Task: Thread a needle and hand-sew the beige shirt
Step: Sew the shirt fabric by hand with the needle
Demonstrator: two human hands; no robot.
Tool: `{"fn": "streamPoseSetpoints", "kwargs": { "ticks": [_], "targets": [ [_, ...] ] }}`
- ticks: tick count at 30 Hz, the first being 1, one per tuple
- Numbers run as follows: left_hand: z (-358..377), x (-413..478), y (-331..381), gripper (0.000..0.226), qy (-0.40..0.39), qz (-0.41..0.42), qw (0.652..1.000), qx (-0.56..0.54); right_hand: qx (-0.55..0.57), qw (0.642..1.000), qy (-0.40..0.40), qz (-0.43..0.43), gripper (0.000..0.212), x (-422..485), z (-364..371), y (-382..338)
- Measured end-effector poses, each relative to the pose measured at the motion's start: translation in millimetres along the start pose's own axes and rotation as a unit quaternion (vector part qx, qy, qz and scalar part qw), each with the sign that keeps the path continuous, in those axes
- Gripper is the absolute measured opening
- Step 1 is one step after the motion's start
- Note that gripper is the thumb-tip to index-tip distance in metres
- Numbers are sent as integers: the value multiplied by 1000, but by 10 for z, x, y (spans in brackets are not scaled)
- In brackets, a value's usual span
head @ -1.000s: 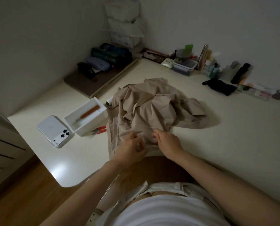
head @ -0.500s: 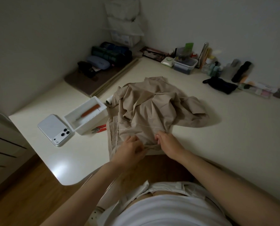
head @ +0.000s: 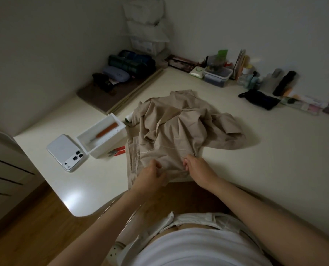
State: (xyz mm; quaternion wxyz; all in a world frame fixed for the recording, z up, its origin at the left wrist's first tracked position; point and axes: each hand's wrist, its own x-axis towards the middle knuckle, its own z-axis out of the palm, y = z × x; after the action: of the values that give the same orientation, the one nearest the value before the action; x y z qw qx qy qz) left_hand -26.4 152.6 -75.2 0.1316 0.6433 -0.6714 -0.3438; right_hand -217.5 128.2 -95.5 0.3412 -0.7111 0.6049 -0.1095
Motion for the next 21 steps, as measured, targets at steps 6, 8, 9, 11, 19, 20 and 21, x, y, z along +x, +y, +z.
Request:
{"fn": "streamPoseSetpoints", "kwargs": {
  "ticks": [6, 8, 9, 11, 19, 20, 21],
  "targets": [
    [20, 40, 11, 14, 5, 19, 1000, -12, 0, 1000, -5, -3, 23, -22, -26, 32],
    [19, 30, 38, 9, 16, 37, 999, -32, -4, 1000, -3, -7, 23, -35, -28, 46],
    [17, 24, 58, 7, 22, 41, 998, -47, -7, 1000, -1, -8, 23, -38, -27, 50],
    [13, 16, 92, 9, 36, 49, 996, -71, -12, 1000, 5, -9, 23, -42, -28, 47],
    [83, -18, 229, 21, 30, 1, 985, -167, -31, 999, 21, -28, 25, -129, 14, 46],
    [83, -34, 234, 21, 26, -8, 983, -181, -34, 999, 23, -31, 25, -144, 17, 44],
    [79, -46, 236, 20, 20, -19, 982, -186, -35, 999, 24, -34, 24, -154, 21, 48]
  ]
}}
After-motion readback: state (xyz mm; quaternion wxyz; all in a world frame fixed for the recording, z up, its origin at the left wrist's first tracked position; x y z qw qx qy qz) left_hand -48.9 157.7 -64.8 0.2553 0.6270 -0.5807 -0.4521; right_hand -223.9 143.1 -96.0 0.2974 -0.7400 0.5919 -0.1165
